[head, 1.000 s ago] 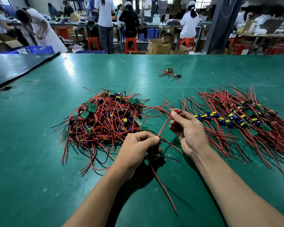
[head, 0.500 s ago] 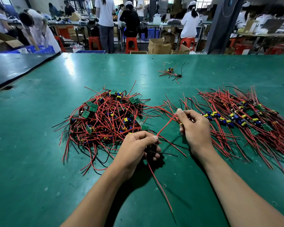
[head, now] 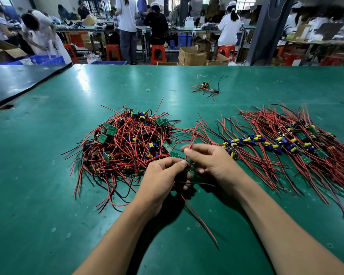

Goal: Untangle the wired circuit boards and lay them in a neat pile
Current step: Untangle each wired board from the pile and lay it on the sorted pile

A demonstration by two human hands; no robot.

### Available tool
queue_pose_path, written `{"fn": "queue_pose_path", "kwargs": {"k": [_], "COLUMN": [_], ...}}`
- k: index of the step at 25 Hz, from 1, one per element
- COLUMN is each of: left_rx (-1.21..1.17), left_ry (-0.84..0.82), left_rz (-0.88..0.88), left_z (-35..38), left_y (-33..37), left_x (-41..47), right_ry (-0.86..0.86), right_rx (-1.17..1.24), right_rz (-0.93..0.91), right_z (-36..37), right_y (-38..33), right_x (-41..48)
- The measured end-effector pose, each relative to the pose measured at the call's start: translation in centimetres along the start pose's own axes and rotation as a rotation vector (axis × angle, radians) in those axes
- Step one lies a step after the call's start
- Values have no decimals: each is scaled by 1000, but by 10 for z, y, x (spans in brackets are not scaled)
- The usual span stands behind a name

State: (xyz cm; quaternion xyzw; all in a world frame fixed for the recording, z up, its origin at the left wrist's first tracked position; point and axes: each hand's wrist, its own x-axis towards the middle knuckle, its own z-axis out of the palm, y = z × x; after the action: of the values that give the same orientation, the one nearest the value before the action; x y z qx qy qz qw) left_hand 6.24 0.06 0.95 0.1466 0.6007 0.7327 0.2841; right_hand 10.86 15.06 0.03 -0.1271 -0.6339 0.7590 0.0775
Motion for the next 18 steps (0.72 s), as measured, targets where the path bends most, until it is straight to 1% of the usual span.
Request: {"fn": "queue_pose_path", "kwargs": {"k": [1, 2, 4, 7, 9, 11, 14, 18], "left_rx": [1, 5, 22, 88, 116, 121, 129, 184], "left_ry": [0, -4, -24, -68, -85, -98, -114, -135], "left_rz": [2, 0, -9, -10, 0, 4, 12, 29], "left_z": [0, -1, -2, -3, -3, -3, -4, -3], "left_y": [0, 0, 0, -1, -2, -3, -4, -3], "left_x": [0, 0, -1, -1, -1, -1, 0, 0], "right_ry": [-26, -13, 84, 280, 344, 362, 357, 292], "right_rx": [-22, -15, 7, 14, 88, 190, 379, 654], "right_rz": [19, 26, 30, -32, -70, -60, 5, 85], "right_z": [4, 6, 5, -3, -6, -5, -6, -11], "right_y": [2, 2, 0, -7, -9, -12, -18, -24], "right_x": [-2, -2, 0, 5, 7, 7, 8, 6]}}
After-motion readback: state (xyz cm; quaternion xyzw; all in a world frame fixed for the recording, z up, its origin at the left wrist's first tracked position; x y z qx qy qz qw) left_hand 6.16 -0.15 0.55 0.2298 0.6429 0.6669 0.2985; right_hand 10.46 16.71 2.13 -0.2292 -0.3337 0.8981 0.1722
